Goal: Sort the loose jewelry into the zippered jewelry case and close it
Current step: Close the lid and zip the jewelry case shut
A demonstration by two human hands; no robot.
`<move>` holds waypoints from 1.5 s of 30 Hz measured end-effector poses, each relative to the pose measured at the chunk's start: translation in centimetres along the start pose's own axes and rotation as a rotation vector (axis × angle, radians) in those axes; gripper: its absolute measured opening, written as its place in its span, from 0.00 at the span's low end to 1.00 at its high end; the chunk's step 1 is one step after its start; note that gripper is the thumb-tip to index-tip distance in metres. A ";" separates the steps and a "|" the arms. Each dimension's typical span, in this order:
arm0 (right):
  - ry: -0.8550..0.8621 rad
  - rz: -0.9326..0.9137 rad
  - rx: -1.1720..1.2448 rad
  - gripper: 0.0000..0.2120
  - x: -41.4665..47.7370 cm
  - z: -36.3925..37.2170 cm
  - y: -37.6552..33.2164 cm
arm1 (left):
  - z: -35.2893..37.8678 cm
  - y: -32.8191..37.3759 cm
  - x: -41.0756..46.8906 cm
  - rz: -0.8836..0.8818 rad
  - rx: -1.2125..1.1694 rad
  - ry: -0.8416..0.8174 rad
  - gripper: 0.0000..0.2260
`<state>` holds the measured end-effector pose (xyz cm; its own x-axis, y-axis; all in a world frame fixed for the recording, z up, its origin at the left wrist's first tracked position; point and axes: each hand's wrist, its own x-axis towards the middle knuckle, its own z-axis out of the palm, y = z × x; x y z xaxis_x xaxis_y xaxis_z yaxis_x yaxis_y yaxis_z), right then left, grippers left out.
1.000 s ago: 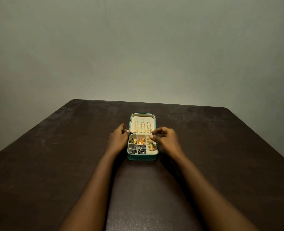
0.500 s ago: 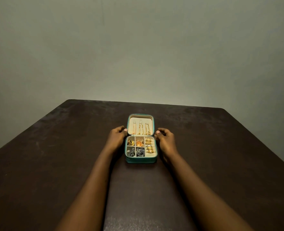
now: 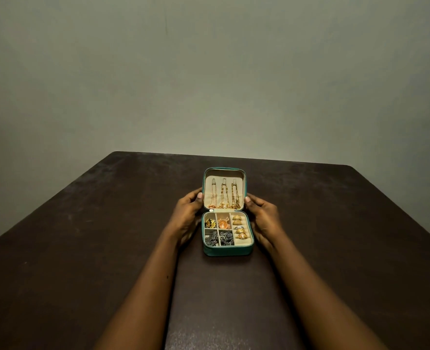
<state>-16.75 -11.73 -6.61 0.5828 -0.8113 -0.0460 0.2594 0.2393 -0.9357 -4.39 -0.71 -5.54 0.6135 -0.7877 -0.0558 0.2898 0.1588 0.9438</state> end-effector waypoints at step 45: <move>-0.401 -0.042 -0.340 0.18 -1.7 -4.1 -3.6 | -2.5 1.4 -2.9 -0.131 0.090 -0.179 0.21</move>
<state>-21.87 -13.38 -4.59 0.8435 -0.5327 0.0696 0.0636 -0.0296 -0.9975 -3.99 3.27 -4.90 0.4323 -0.8925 -0.1284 0.2868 0.0011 0.9580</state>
